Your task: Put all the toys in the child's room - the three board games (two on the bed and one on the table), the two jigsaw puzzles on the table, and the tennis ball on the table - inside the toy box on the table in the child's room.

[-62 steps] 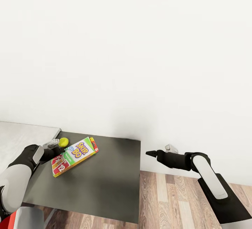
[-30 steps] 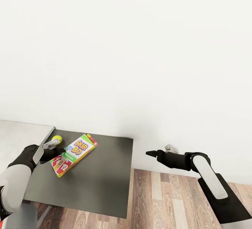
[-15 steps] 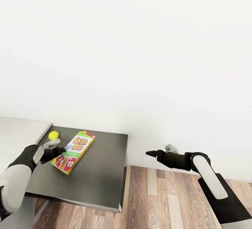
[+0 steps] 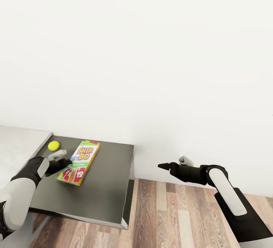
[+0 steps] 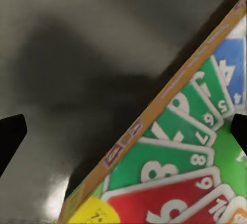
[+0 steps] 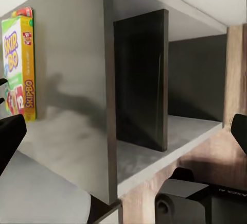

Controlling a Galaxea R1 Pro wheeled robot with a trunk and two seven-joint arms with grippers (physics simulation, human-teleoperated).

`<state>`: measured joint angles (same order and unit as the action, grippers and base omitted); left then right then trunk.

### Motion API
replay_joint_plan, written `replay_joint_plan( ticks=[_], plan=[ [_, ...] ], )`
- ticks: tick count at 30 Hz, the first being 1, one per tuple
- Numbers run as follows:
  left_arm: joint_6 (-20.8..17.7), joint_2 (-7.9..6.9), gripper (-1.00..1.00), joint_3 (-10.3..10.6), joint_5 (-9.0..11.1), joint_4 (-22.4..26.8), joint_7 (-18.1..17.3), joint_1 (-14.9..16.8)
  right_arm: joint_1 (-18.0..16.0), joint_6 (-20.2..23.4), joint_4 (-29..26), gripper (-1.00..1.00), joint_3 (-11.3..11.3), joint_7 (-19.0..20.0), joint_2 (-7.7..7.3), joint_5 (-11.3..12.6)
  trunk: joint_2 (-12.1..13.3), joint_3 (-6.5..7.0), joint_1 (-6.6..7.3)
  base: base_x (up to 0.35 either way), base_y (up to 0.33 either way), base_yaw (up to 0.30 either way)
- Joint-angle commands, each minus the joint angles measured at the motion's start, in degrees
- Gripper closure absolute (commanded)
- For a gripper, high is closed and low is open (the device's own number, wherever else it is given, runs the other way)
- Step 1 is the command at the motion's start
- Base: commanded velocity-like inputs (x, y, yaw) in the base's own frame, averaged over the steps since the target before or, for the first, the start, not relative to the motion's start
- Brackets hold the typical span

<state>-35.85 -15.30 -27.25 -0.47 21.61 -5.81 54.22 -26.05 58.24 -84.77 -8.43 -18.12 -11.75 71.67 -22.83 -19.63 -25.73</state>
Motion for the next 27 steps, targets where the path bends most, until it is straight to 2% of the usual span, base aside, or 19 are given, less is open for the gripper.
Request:
replay_joint_plan(
  ticks=[1, 7, 27],
  plan=[
    [-0.35, 0.07, -1.0, -0.3, 0.2, -1.01, -0.26, 0.01, -0.05, 0.03, -0.04, -1.0, -0.05, -0.6, -0.04, 0.57, -0.08, -0.11, -0.05, -0.001, -0.189, 0.0],
    [-0.28, 0.09, -1.0, -0.34, 0.2, -0.98, -0.33, 0.01, -0.05, 0.05, -0.03, -1.0, -0.1, -0.6, -0.03, 0.58, -0.08, -0.11, -0.05, 0.0, -0.049, 0.0],
    [-0.28, 0.1, -1.0, -0.34, 0.2, -0.99, -0.43, 0.01, -0.05, 0.11, 0.03, -1.0, -0.1, -0.6, -0.03, 0.66, -0.08, -0.11, -0.05, -0.019, -0.143, 0.0]
  ],
)
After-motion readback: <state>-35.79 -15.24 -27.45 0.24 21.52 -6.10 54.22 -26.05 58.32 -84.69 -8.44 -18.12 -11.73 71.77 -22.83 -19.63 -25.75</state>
